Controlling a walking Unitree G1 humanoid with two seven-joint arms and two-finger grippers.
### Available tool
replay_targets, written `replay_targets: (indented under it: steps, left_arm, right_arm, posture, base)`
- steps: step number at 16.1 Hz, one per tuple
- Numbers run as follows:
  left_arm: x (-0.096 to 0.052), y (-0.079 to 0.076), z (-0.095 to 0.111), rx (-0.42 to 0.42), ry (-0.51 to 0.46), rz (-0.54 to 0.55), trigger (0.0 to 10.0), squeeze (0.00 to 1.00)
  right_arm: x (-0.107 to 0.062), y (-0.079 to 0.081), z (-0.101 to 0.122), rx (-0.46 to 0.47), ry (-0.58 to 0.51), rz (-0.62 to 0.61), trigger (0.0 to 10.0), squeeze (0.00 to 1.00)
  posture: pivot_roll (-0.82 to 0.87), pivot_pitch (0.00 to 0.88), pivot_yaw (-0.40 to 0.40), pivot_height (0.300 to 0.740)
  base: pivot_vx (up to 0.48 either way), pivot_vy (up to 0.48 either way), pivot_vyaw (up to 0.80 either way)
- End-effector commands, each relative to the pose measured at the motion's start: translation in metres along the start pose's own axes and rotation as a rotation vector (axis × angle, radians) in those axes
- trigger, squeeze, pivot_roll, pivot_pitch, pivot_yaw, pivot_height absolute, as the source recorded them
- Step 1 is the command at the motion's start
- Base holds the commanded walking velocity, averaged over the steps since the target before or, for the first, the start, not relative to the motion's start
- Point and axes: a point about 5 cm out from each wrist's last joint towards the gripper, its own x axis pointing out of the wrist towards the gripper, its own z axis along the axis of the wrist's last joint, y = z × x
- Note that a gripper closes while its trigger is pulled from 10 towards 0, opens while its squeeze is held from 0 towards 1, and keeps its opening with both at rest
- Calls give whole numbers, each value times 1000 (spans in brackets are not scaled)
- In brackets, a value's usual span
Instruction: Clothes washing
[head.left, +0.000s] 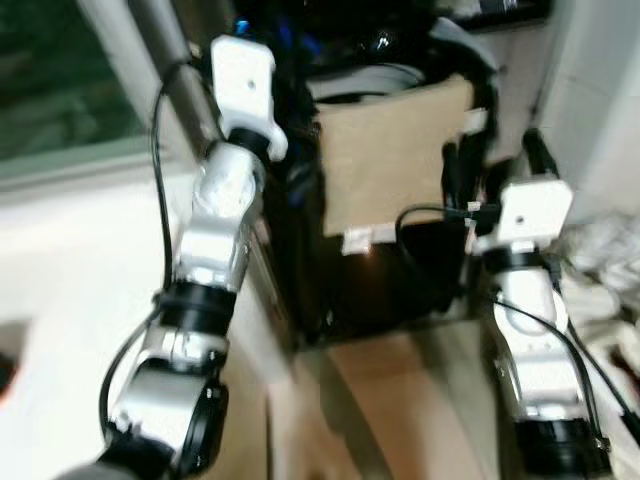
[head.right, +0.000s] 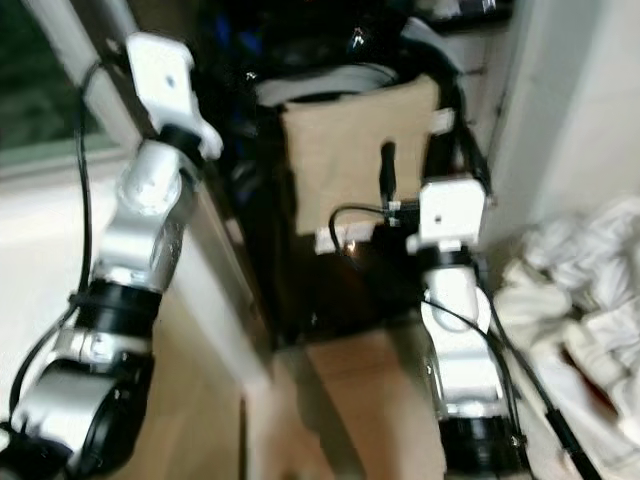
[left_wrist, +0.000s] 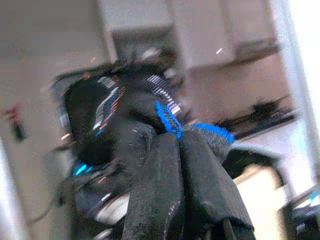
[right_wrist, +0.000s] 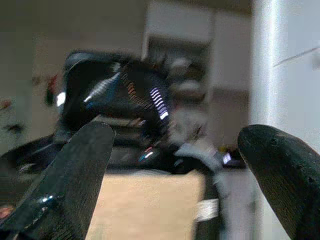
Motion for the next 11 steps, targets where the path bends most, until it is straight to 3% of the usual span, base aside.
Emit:
replay_targets:
  steps: [1,11]
  left_arm:
    - [1,1,2,22,-1,1,10000,0]
    - [7,-11,6,110,-17,-95,10000,0]
  right_arm:
    - [3,5,3,9,-15,31,10000,463]
    - [1,10,-2,25,12,44,10000,482]
  posture:
    - [-261,0,152,740]
    - [-261,0,155,740]
  base:
    - [420,0,0]
    - [450,0,0]
